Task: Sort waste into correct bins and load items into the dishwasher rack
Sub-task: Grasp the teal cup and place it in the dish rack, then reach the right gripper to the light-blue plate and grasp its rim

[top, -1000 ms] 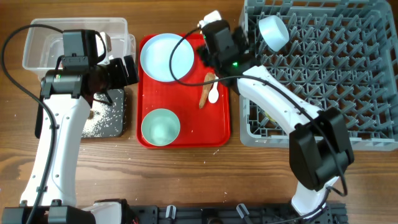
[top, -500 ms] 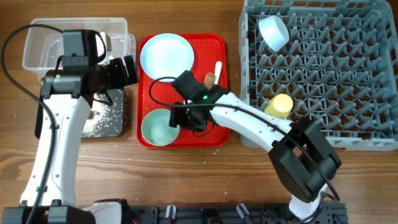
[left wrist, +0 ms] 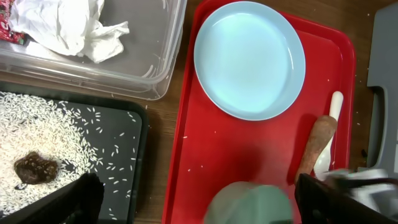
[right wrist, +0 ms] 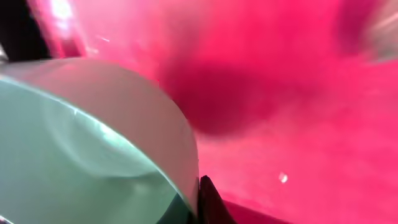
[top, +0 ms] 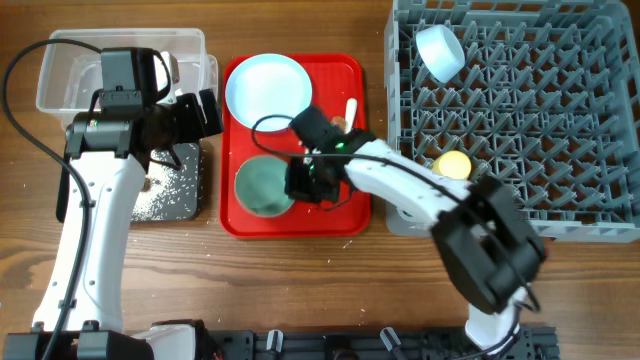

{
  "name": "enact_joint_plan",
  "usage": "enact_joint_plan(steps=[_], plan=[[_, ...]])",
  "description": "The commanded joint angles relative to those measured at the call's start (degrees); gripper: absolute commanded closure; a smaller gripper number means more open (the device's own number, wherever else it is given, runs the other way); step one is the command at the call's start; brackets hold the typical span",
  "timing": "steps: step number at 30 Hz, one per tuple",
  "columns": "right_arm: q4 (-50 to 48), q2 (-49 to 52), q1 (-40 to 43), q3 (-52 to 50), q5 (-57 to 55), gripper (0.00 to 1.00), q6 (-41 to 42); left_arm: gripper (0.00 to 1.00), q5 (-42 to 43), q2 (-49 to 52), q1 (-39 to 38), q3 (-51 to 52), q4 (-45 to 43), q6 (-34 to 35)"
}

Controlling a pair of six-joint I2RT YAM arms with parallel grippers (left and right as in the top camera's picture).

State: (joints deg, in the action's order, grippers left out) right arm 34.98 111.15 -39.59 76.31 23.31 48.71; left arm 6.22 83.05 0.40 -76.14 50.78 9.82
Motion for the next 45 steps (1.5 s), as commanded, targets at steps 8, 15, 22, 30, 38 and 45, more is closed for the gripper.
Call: enact_joint_plan(steps=[8, 15, 22, 30, 38, 45], plan=[[21.0, -33.8, 13.4, 0.5, -88.1, 0.96, -30.8, 0.0, -0.3, 0.2, 0.2, -0.6, -0.1, 0.1], [-4.3, -18.4, 14.6, 0.5, -103.4, 0.96, -67.0, 0.0, -0.3, 0.2, 0.2, -0.6, -0.1, 0.1], [-5.8, -8.4, 18.3, 0.2, -100.9, 0.96, -70.1, 0.0, -0.3, 0.2, 0.2, -0.6, -0.1, 0.1], [-5.5, -7.4, 21.0, 0.1, -95.2, 0.96, -67.3, 0.0, -0.3, 0.2, 0.2, -0.6, -0.1, 0.1], [-1.3, -6.6, 21.7, 0.1, -82.0, 0.96, -65.0, 0.0, -0.3, 0.2, 0.2, -0.6, -0.1, 0.1], [2.3, -6.4, 19.2, 0.1, -80.8, 0.74, -65.0, 0.0, -0.3, 0.2, 0.2, -0.6, -0.1, 0.1]])
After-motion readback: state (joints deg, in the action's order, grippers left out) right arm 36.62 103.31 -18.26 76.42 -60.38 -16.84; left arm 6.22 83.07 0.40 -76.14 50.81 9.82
